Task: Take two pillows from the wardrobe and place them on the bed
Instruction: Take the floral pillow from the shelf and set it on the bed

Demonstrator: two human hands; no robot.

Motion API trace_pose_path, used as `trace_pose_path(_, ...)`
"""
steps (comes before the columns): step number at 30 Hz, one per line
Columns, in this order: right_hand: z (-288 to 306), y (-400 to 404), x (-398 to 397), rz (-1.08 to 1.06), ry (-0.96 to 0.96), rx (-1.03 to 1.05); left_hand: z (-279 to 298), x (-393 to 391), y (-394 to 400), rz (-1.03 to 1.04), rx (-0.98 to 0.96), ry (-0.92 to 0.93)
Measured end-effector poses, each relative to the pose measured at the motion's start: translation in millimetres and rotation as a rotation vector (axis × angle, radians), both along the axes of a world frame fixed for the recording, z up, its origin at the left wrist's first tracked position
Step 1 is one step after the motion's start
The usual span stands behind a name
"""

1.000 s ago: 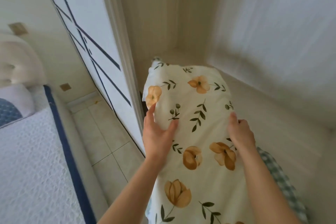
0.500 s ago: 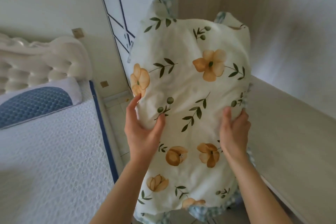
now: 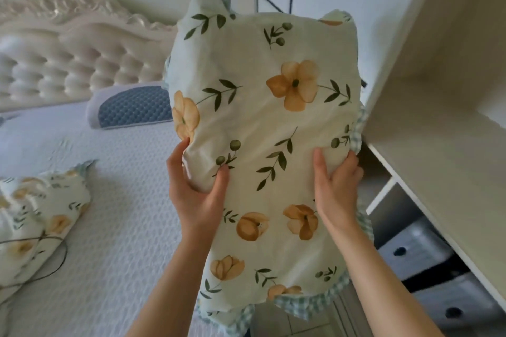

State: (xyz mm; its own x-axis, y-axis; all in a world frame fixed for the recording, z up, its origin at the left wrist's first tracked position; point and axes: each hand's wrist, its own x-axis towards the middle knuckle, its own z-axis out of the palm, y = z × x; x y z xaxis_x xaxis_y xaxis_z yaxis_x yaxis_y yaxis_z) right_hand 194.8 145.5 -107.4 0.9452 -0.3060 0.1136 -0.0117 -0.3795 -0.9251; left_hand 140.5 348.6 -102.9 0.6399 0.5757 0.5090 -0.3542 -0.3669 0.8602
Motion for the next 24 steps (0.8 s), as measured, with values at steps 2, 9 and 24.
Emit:
trace_pose_path(2, -5.5, 23.5, 3.7, 0.054, 0.022, -0.003, -4.9, -4.6, 21.4, 0.042, -0.024, 0.008)
trace_pose_path(9, -24.5, 76.8, 17.3, 0.189, 0.096, -0.015, -21.5, -8.1, 68.2, 0.177, -0.109, 0.085)
trace_pose_path(24, -61.6, 107.1, 140.5, 0.432, 0.204, 0.200, -20.7, 85.4, 88.7, 0.203, -0.209, 0.084)
